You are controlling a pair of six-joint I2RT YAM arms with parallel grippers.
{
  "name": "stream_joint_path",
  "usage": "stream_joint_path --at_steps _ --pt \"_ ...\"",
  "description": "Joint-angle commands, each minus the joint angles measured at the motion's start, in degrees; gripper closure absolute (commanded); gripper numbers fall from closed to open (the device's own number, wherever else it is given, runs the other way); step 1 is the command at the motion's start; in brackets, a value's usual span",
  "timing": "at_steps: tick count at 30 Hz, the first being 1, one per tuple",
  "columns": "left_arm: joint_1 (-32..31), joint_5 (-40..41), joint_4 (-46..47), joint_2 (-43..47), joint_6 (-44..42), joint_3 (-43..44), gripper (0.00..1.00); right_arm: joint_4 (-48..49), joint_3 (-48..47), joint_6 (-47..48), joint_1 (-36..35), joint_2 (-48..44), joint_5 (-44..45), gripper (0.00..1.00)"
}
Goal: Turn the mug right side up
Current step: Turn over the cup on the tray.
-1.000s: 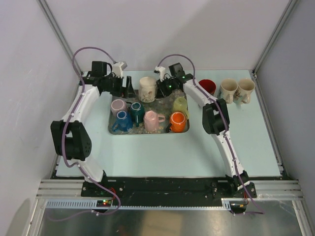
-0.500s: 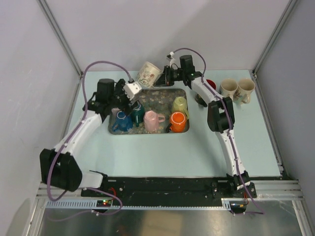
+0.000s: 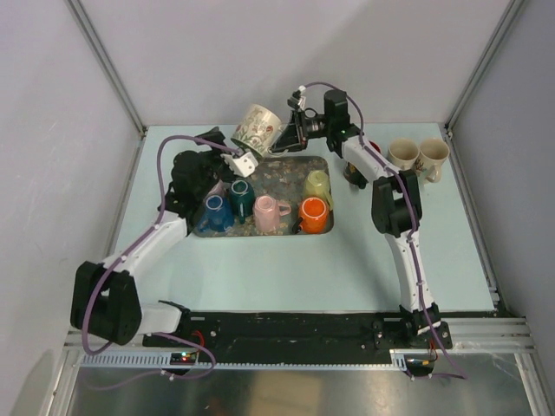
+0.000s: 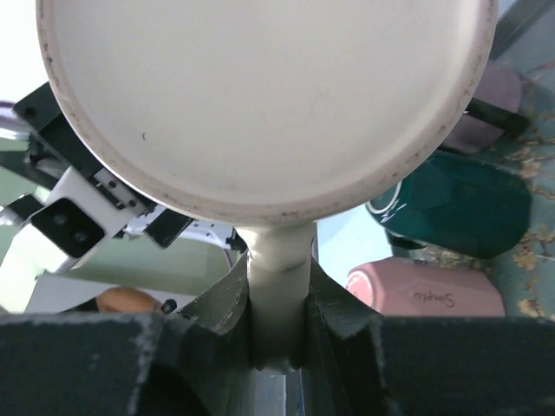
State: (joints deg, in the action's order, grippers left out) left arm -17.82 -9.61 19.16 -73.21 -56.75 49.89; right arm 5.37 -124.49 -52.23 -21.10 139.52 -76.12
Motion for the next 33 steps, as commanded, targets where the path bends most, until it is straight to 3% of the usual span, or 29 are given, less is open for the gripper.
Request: stream_joint_path --at_steps 1,5,7,8,14,15,19,21,24,27,33 --pt "-0.66 -0.35 11.34 -4.73 -4.70 3.63 0.05 9.52 -1.62 -4.71 0.15 -7.21 -9.09 1.00" --pt "-1.51 0.31 18.66 -9.15 -6.87 5.84 0.06 10.51 -1.50 -6.28 -0.86 -7.09 -11.91 1.00" --pt "-1.86 -0.36 20.57 -10.24 -8.04 6.78 0.13 10.29 -1.58 -6.30 -1.13 -7.08 -12.23 1.00" --pt "-2.00 -0.83 21.01 -10.49 -8.56 7.14 0.20 10.11 -1.61 -6.09 -1.18 -7.03 -12.13 1.00" --pt "-2.87 -3.06 21.44 -9.25 -8.22 7.14 0.88 6.71 -1.15 -3.16 -0.78 -7.48 -10.28 1.00" --pt "-3.02 -2.75 21.44 -8.89 -7.77 6.84 0.94 6.21 -1.00 -2.54 -0.56 -7.71 -9.71 0.94" --pt "-3.77 1.15 19.22 -6.85 -3.79 6.17 1.00 2.65 -0.84 3.29 0.63 -9.41 -4.17 0.53" --pt "-4.21 3.80 11.29 -5.01 -1.47 8.03 1.00 -2.46 -3.00 8.42 1.35 -9.99 -0.47 0.40" --pt "-4.45 6.33 -4.55 -3.14 4.44 13.23 1.00 -13.28 -6.09 20.56 2.67 -11.39 6.53 0.32" --pt "-4.49 7.18 -20.31 -2.96 9.99 20.22 1.00 -21.24 -4.09 38.92 3.52 -15.75 14.07 0.30" --pt "-4.73 8.40 -37.11 -3.53 17.10 28.21 1.00 -28.01 19.09 82.75 -0.51 -36.51 20.24 0.09"
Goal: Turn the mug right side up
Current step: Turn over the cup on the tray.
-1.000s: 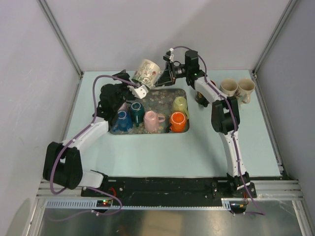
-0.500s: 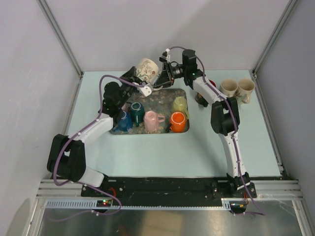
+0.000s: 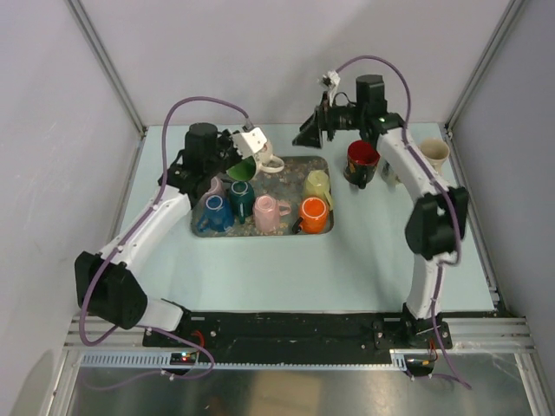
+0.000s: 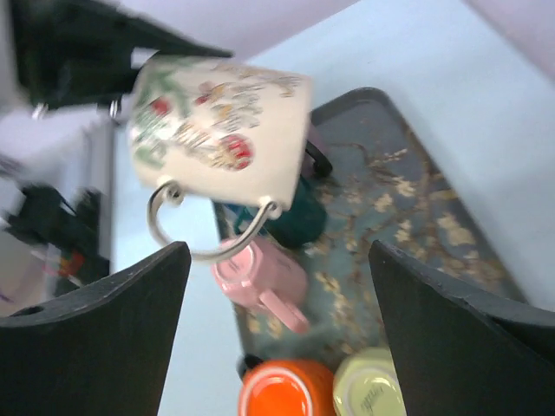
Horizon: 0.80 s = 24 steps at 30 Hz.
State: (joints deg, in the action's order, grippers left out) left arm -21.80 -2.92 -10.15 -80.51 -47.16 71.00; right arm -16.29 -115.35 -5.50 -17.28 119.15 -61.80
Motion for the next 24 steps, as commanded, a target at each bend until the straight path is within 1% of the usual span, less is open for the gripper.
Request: stream_joint_path --at_steps 1,3,4,5,7,11,14,19,24 --pt "-0.77 2.23 -8.98 3.73 8.35 7.68 1.00 -8.87 12.55 41.55 -5.57 -18.91 7.23 0.07" --pt "-0.85 2.59 -10.32 3.66 9.66 8.54 1.00 -15.62 15.05 51.66 -9.55 -22.00 11.75 0.04" --pt "-0.90 3.59 -10.85 3.59 10.83 8.94 1.00 -18.95 15.41 56.40 -11.21 -22.72 15.02 0.04" --pt "-0.89 4.22 -11.38 3.33 11.85 9.40 1.00 -22.12 15.63 59.51 -13.31 -22.99 17.80 0.06" --pt "-0.88 4.94 -12.37 2.77 14.58 10.45 1.00 -25.12 16.00 63.25 -16.21 -22.87 24.17 0.10" --pt "-0.86 5.46 -13.86 1.52 20.81 12.52 1.00 -23.53 14.49 61.31 -19.05 -20.60 33.33 0.16" --pt "-0.93 5.30 -14.66 0.84 24.29 13.69 1.00 -23.11 12.48 61.74 -20.87 -17.70 38.92 0.19" --pt "-0.92 3.61 -15.21 0.30 25.98 14.90 1.00 -19.87 11.49 62.33 -22.87 -14.79 43.45 0.23" --pt "-0.88 2.11 -15.64 -0.15 27.17 15.66 1.00 -17.39 10.13 62.14 -23.98 -12.91 45.58 0.29"
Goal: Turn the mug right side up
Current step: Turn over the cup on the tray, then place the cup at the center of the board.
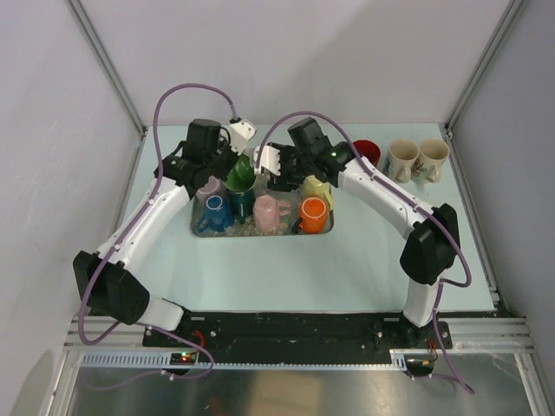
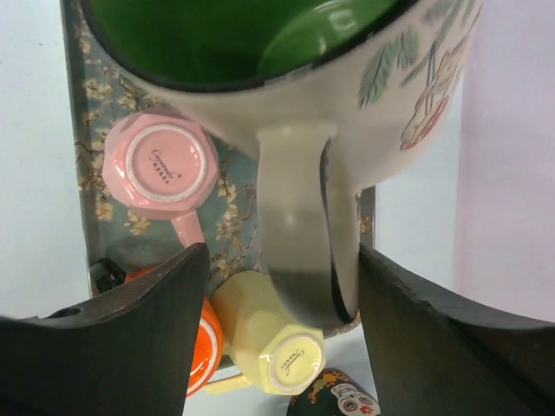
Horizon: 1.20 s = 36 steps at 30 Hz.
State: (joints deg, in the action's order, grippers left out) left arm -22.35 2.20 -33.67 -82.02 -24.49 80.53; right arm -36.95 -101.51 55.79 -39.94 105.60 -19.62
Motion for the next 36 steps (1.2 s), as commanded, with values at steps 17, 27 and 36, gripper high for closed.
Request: stream_joint_path --at_steps 17,27,36 --pt "-0.27 -13.30 3.59 -0.83 13.93 11.08 0.49 6.22 -0.53 -5.47 1.52 -3.74 0.28 1.00" --pt "1.08 -14.80 4.18 2.33 18.76 13.91 0.01 14.38 17.40 -21.40 12.32 -20.75 -6.04 1.00" --pt "1.99 -14.40 4.99 1.72 19.33 13.52 0.00 21.32 30.28 -33.69 20.57 -32.23 -10.16 1.00"
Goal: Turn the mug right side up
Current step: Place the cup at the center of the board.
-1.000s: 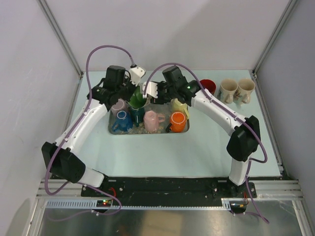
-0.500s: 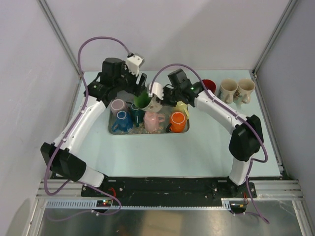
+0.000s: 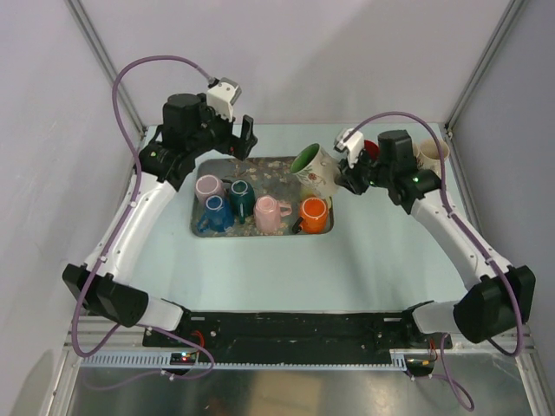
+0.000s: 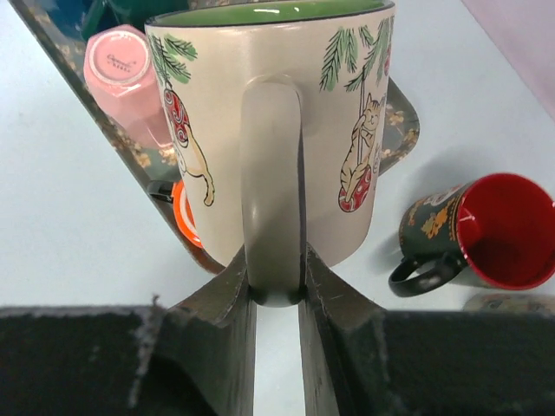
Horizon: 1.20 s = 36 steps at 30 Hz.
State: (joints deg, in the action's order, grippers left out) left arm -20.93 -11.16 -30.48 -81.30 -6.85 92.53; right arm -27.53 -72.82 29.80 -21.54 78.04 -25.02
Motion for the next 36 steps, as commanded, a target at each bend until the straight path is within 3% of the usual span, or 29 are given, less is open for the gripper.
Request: stream_joint_path --at_steps 1,9,19,32,36 --pt "0.60 -1.05 1.77 0.94 1.63 1.30 0.00 12.07 2.62 -8.64 2.71 -5.41 -4.77 1.00" --pt "0.66 -1.09 2.03 0.28 1.63 -0.17 0.00 17.78 9.12 -14.56 5.54 -11.66 -3.00 1.00" --pt "0.69 -2.15 2.03 -0.53 1.62 -0.97 0.00 18.12 17.72 -18.85 11.63 -19.22 -0.10 1.00" --pt "0.65 -2.05 2.06 -0.60 0.12 -1.46 0.00 32.71 30.93 -17.07 16.11 -16.86 -2.81 1.00" --pt "0.71 -1.25 2.01 -0.06 -0.81 -2.40 0.00 33.35 35.40 -15.22 17.76 -17.55 -5.82 1.00"
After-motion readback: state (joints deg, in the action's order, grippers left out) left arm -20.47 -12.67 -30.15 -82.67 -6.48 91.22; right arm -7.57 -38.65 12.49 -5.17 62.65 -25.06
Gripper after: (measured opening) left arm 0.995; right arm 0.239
